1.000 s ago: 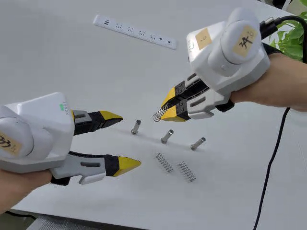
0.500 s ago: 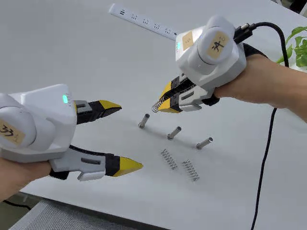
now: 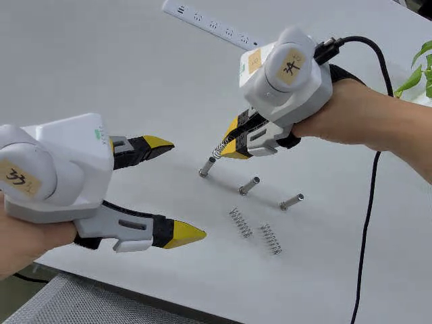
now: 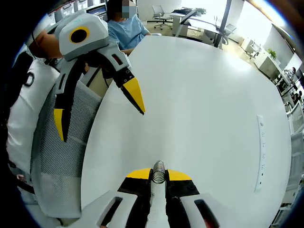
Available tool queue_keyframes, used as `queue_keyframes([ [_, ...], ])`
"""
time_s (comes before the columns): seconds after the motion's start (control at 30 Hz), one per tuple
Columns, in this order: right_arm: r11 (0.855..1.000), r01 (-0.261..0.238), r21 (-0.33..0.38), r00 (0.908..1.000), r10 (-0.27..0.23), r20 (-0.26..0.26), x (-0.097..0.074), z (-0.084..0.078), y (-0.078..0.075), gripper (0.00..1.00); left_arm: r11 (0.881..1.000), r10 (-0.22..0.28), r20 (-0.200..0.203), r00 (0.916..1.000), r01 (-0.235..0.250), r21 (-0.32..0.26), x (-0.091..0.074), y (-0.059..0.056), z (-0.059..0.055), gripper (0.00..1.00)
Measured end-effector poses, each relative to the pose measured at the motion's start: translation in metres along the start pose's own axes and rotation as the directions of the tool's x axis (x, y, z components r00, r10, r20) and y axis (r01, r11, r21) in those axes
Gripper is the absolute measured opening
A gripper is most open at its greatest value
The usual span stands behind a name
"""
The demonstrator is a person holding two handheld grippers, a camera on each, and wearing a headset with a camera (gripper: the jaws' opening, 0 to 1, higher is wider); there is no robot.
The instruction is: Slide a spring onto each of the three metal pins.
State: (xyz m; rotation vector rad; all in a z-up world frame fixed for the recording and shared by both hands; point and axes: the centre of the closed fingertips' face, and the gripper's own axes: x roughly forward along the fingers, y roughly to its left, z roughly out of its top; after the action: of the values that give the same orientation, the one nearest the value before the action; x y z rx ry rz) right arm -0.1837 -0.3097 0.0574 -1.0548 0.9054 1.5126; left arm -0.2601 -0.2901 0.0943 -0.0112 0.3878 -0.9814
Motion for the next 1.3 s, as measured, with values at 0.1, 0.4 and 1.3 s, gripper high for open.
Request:
queue_keyframes([
  [0.1, 1.000, -0.002, -0.005, 1.0000, 0.002, -0.009, 0.003, -0.002, -0.002, 0.07, 1.000, -0.001, 0.005, 1.0000, 0.001, -0.003, 0.000, 0.001, 0.001, 0.78],
  [0.4, 1.000, -0.012, -0.011, 0.9997, 0.012, -0.022, 0.006, -0.003, -0.002, 0.07, 1.000, -0.004, 0.007, 1.0000, 0.004, -0.012, 0.002, 0.002, 0.001, 0.78],
  [1.3, 0.999, -0.033, -0.021, 0.9986, 0.032, -0.041, 0.017, -0.005, -0.001, 0.07, 0.999, -0.019, 0.023, 0.9996, 0.020, -0.032, 0.006, 0.000, 0.000, 0.78],
])
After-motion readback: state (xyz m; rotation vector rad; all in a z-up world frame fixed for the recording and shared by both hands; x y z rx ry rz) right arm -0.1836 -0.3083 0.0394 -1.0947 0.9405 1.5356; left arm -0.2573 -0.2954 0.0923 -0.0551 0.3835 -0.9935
